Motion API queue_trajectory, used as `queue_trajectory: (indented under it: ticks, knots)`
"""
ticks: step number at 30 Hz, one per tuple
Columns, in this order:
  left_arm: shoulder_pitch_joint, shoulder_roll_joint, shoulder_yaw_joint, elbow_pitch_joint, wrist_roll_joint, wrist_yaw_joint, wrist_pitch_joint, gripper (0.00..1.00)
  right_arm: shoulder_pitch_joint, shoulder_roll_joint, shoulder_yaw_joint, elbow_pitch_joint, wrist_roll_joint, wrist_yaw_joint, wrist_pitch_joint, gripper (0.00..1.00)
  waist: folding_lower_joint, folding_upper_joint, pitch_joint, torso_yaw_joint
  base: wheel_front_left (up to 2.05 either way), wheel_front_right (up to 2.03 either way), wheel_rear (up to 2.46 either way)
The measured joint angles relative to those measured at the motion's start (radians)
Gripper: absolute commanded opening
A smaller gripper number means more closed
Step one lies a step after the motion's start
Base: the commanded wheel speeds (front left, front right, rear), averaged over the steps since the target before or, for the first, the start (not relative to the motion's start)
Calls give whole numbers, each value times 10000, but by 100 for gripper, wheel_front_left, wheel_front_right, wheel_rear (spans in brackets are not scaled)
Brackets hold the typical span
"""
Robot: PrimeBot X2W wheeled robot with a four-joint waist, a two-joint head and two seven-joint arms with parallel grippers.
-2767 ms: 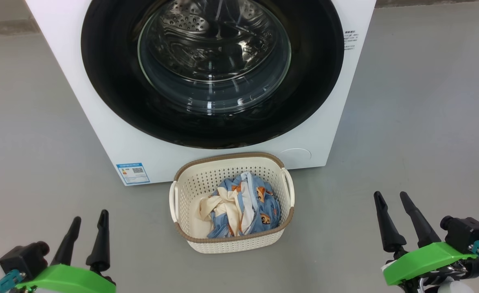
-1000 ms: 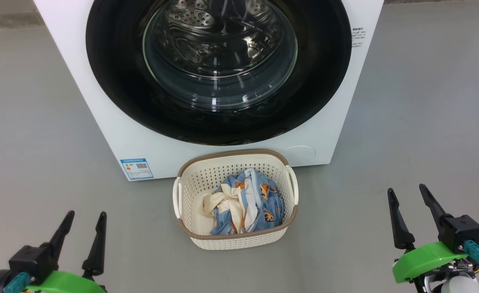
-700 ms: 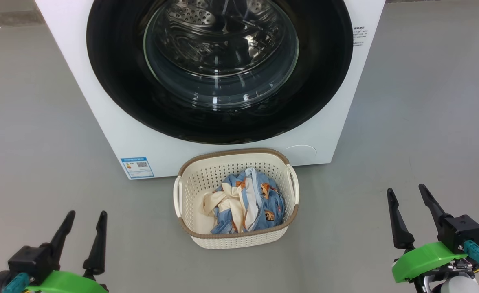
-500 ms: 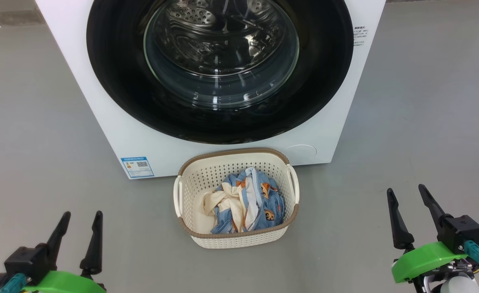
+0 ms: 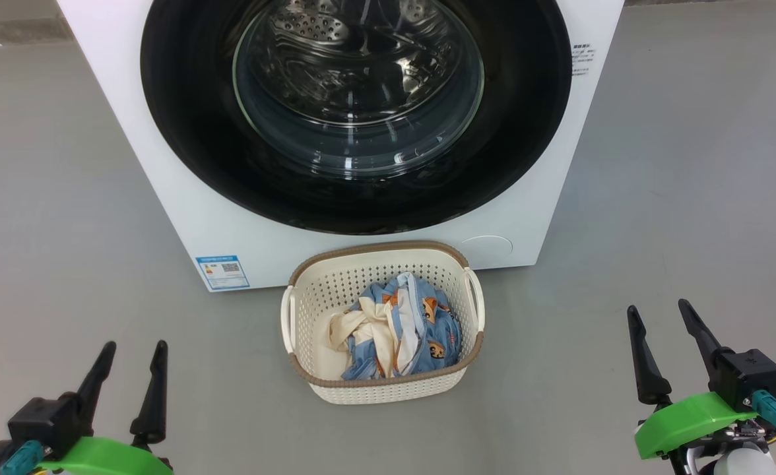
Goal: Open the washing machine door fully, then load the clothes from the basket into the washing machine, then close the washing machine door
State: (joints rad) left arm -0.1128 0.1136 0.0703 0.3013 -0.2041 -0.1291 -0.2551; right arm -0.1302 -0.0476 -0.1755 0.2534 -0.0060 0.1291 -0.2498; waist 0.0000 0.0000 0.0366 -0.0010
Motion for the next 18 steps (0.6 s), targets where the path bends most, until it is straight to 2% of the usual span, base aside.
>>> queue_trajectory:
  ticks: [9,18]
  knots:
    - [1,150,-159,8,23,0,0,100,3,10,4,-8,40,0,0,100,0,0,-28,-12,23,23,-45]
    - [1,215,-161,13,21,0,0,100,3,48,10,-52,90,0,0,100,0,0,56,-4,92,92,-184]
